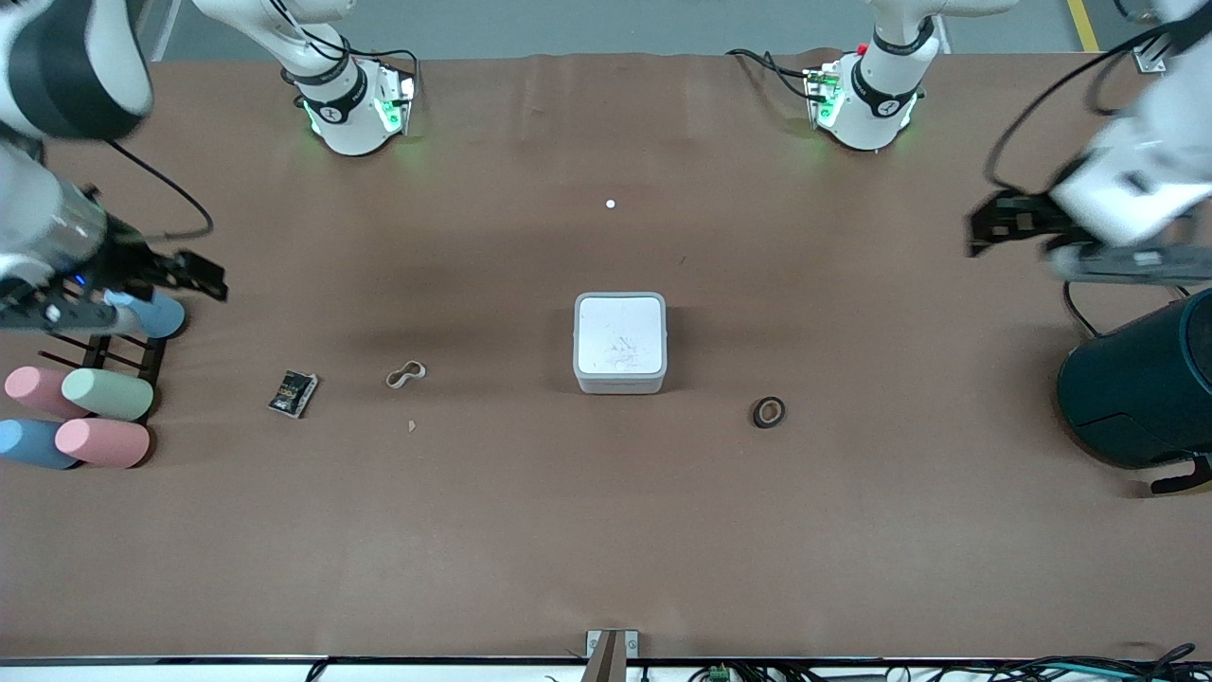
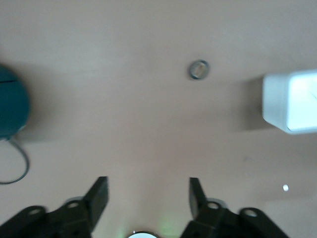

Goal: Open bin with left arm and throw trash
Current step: 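Open the bin lid with the left gripper while the right gripper grasps the packet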

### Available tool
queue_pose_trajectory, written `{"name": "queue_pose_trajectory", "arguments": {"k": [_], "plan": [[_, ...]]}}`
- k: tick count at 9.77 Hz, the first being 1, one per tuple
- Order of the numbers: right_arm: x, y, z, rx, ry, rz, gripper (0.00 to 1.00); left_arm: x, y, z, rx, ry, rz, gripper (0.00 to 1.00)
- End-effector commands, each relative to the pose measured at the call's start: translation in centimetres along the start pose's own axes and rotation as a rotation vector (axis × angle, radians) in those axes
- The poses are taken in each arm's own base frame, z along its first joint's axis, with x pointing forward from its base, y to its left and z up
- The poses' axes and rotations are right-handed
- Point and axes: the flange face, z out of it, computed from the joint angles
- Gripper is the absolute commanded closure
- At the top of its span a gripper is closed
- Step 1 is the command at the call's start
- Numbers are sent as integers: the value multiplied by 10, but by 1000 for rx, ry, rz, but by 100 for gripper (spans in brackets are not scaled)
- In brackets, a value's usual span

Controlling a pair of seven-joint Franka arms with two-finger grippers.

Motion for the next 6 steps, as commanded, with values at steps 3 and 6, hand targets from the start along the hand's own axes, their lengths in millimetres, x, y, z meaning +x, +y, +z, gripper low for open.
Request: {"name": "queue_pose_trajectory", "arguments": {"k": [3,6], "plan": [[76,29,147,33,67,56,1,81,184,133,-161,134,100,100],[100,38,226,34,148,115,1,98,275,228,-259,230,21,100]]}}
